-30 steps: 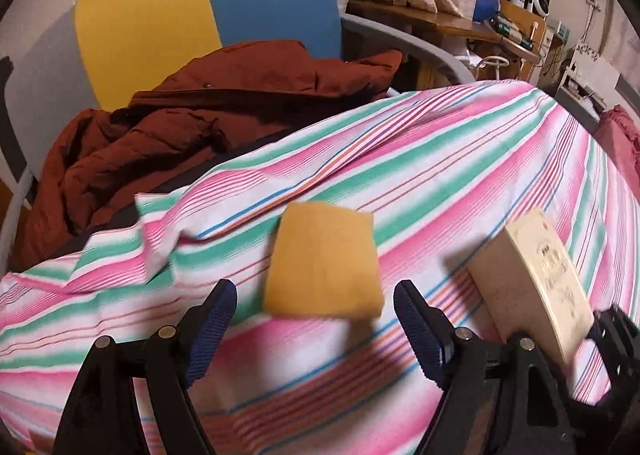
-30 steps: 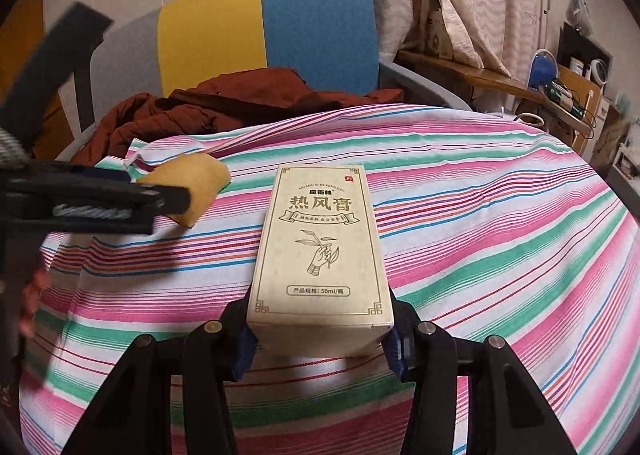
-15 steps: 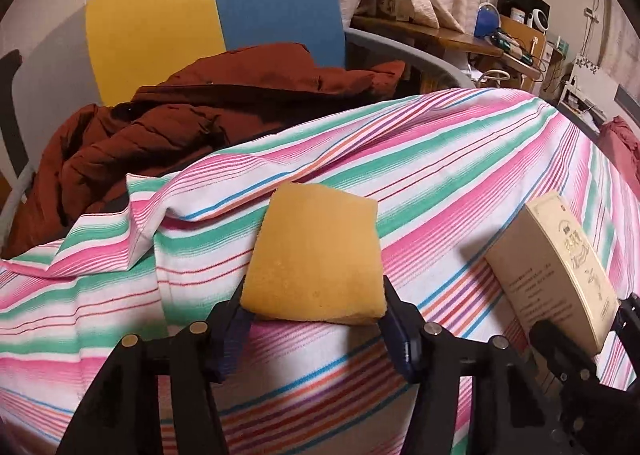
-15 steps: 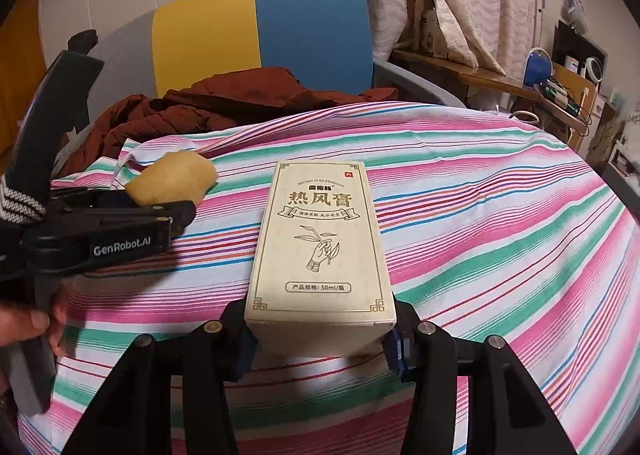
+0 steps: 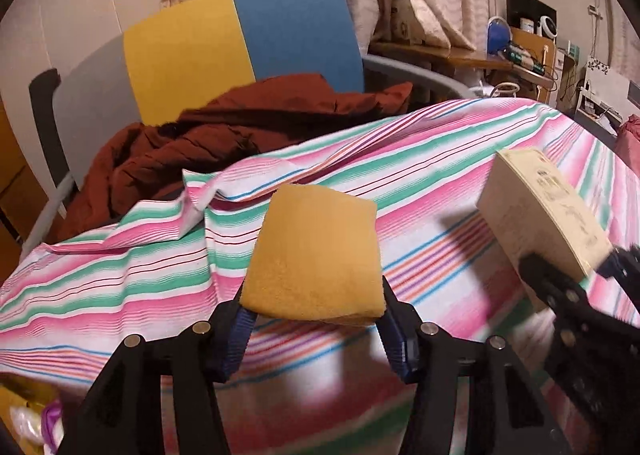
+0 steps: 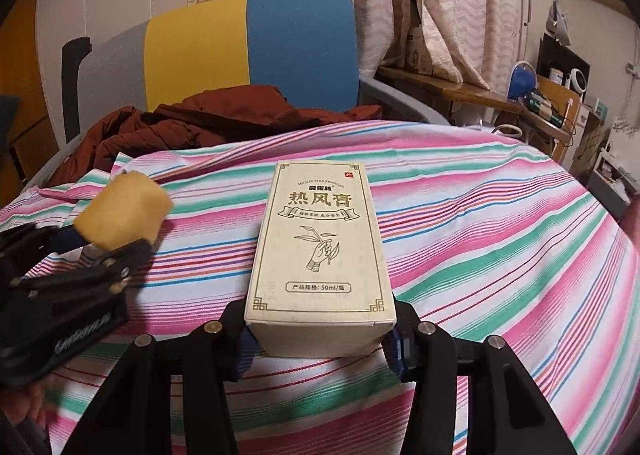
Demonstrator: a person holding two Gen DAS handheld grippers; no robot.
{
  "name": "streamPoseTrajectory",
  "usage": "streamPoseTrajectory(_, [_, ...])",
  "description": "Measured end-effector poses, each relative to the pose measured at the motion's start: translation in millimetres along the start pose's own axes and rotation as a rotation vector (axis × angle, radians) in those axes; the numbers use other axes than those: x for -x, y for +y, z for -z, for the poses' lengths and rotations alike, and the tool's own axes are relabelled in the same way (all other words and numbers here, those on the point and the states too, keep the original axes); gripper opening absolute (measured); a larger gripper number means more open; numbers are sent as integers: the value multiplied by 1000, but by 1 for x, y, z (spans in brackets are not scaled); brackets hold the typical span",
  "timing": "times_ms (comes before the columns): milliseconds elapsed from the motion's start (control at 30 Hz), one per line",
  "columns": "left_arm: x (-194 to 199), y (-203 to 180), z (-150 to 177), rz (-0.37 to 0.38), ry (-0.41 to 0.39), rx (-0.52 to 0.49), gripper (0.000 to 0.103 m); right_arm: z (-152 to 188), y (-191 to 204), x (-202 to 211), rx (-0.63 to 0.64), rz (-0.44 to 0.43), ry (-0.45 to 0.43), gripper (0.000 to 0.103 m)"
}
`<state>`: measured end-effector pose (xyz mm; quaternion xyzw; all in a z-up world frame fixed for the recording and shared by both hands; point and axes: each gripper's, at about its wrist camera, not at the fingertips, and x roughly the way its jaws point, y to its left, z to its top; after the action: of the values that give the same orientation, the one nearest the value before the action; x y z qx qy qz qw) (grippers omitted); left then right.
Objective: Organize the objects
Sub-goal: 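Grasp the last yellow sponge with the left tool while the right tool holds the cream box, then carry the cream box and yellow sponge over the gold tray with both tools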
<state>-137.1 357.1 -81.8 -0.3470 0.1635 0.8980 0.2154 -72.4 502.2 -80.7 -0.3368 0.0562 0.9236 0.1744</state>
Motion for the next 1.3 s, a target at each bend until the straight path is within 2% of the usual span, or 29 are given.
streamPoseTrajectory(200, [33, 4, 20, -5, -38, 52, 57, 1, 4, 25, 17, 32, -118, 51])
streamPoseTrajectory(333, [53, 3, 35, 6, -54, 47, 57, 2, 7, 38, 17, 28, -149, 51])
streamPoseTrajectory(467, [68, -7, 49, 21, -61, -6, 57, 8, 9, 50, 1, 9, -147, 51])
streamPoseTrajectory(667, [91, -5, 63, 70, -66, 16, 57, 26, 15, 75, -13, -22, -134, 51])
streamPoseTrajectory(833, [119, -1, 87, 170, -45, 15, 57, 42, 16, 91, -56, -59, -87, 51])
streamPoseTrajectory(1000, [161, 3, 106, 253, -97, -12, 57, 57, 23, 103, -108, -108, -49, 51])
streamPoseTrajectory(1167, [198, 29, 115, 236, -181, -18, 57, 64, 39, 119, -126, -165, -32, 51])
streamPoseTrajectory(1300, [213, 59, 122, 195, -194, 24, 57, 64, 62, 135, -102, -227, -30, 51])
